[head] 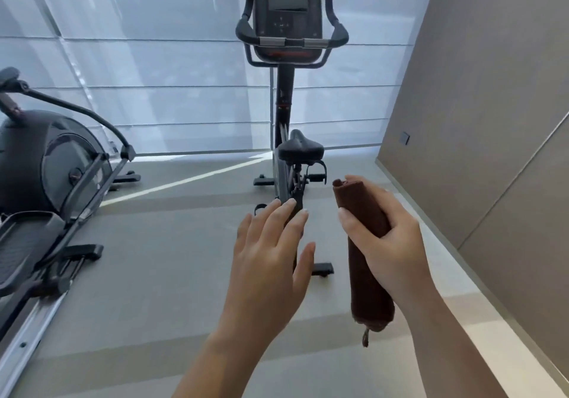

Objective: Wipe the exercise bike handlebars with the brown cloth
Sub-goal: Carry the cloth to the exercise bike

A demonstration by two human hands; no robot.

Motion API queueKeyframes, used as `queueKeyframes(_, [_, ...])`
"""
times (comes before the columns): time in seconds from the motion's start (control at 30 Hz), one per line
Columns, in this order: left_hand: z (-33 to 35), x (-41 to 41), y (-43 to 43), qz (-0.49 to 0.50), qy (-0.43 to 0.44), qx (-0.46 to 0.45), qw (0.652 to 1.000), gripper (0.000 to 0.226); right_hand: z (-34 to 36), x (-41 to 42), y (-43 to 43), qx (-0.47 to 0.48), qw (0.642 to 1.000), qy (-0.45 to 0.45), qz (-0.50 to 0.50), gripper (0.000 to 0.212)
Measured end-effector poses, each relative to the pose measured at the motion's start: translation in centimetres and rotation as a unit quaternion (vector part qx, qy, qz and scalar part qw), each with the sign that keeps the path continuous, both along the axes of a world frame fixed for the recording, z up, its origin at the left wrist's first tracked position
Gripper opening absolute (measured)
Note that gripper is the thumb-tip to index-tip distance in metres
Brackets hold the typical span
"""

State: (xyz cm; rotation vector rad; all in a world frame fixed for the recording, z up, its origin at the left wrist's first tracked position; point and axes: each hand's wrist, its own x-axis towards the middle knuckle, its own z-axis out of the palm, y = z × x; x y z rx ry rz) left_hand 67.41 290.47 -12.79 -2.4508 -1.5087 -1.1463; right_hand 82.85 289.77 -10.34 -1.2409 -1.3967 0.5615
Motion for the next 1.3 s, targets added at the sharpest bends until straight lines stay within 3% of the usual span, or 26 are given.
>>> queueKeyframes(0.3, [-2.1, -4.4, 16.7, 0.021, -0.016, -0.005, 1.0, 0.039, -2.4, -4.7, 17.1, -0.023, 0.999, -0.008, 0.021, 0.037])
queueKeyframes(0.7, [-0.5, -17.2, 41.6, 0.029, -0.016, 0.026, 0.999, 0.038, -1.2, -17.0, 41.5, -0.005, 1.0, -0.009, 0.012, 0.037])
queueKeyframes(0.87, [-3.3, -19.0, 48.6, 0.011, -0.015, -0.005, 1.0, 0.037, -2.7, -19.3, 49.5, -0.032, 0.999, 0.005, 0.016, 0.037])
queueKeyframes(1.13, [-4.1, -20.4, 66.5, 0.005, -0.003, 0.043, 0.999, 0.036, -5.3, -21.6, 66.7, -0.008, 1.0, 0.011, 0.003, 0.038])
queueKeyframes(1.3, [-1.9, -21.1, 78.0, 0.006, 0.024, 0.038, 0.999, 0.039, -2.8, -21.3, 77.9, 0.012, 0.999, 0.023, -0.023, 0.038])
